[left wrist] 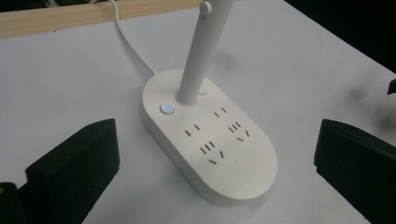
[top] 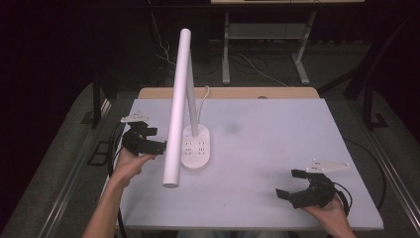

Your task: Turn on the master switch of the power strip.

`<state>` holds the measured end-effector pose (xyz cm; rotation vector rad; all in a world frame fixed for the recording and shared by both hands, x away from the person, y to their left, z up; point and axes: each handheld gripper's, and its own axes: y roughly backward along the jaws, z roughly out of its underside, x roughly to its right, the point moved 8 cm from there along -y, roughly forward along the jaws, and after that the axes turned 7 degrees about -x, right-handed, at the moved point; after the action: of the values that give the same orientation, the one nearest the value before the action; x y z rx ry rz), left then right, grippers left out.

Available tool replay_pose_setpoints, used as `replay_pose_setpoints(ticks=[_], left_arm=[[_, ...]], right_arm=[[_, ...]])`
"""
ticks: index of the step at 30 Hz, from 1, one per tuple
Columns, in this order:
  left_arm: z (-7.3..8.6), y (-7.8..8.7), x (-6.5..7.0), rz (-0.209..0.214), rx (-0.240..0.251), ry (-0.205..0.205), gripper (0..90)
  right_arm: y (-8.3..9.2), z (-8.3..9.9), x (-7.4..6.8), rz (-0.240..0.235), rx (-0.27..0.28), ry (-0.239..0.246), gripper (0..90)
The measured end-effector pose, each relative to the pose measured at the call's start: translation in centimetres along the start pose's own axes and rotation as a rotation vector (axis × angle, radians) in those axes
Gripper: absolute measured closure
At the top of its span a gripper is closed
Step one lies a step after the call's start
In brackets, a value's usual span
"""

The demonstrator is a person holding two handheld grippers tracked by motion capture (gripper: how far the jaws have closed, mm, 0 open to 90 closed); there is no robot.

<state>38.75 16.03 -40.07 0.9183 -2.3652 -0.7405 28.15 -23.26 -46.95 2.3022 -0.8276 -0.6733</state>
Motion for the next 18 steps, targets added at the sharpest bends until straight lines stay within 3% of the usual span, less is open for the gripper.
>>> replay_pose_setpoints(ticks=[8,16,18], left_arm=[[2.0,0.8,1.4,-0.005,0.049,-0.005,0.0],[4.2,0.7,3.2,0.019,0.080,0.006,0.0],[4.6,0.7,3.6,0.023,0.085,-0.010,0.0]], right_arm=[[0.0,0.0,-0.1,-0.003,-0.002,-0.002,0.3],[0.0,0.0,-0.3,-0.004,-0.001,0.001,0.3],[0.0,0.0,-0.3,-0.002,-0.001,0.008,0.3]])
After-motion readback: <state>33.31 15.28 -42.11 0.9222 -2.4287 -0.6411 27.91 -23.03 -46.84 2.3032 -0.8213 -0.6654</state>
